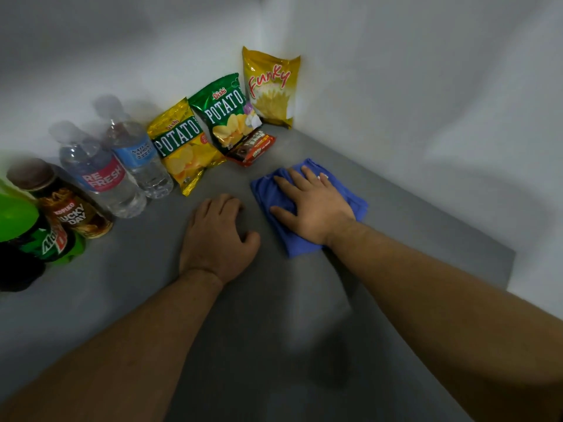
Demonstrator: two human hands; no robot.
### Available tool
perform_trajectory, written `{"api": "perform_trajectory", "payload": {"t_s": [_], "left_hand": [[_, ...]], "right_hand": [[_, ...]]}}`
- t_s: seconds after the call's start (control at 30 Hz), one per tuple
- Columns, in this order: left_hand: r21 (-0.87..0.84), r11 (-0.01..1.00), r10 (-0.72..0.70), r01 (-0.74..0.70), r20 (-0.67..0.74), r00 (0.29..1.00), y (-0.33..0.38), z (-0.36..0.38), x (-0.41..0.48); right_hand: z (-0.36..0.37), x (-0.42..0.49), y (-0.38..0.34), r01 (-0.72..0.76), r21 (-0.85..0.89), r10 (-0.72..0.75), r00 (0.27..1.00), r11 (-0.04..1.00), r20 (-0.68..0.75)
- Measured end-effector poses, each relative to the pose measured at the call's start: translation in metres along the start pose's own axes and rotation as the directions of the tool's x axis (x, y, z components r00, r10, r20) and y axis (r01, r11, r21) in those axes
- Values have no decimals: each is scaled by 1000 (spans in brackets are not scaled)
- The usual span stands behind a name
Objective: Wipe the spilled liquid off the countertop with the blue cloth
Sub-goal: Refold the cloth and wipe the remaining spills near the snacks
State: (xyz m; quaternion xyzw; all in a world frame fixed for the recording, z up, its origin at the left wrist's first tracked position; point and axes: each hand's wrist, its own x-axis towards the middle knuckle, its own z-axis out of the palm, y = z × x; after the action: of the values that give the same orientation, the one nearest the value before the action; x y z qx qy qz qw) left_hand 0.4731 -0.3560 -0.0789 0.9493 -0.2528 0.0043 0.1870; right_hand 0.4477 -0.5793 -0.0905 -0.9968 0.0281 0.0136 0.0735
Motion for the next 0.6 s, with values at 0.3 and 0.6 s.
{"api": "perform_trajectory", "payload": {"t_s": [0.3, 0.6], "left_hand": [[-36, 999, 14, -12, 30, 999, 1, 0, -4], [69, 996, 51, -49, -38, 998, 9, -1, -6]], "right_hand": [[-6, 12, 45, -185, 58, 186, 982, 981, -22], [-9, -82, 92, -260, 67, 265, 961, 963, -79]]}}
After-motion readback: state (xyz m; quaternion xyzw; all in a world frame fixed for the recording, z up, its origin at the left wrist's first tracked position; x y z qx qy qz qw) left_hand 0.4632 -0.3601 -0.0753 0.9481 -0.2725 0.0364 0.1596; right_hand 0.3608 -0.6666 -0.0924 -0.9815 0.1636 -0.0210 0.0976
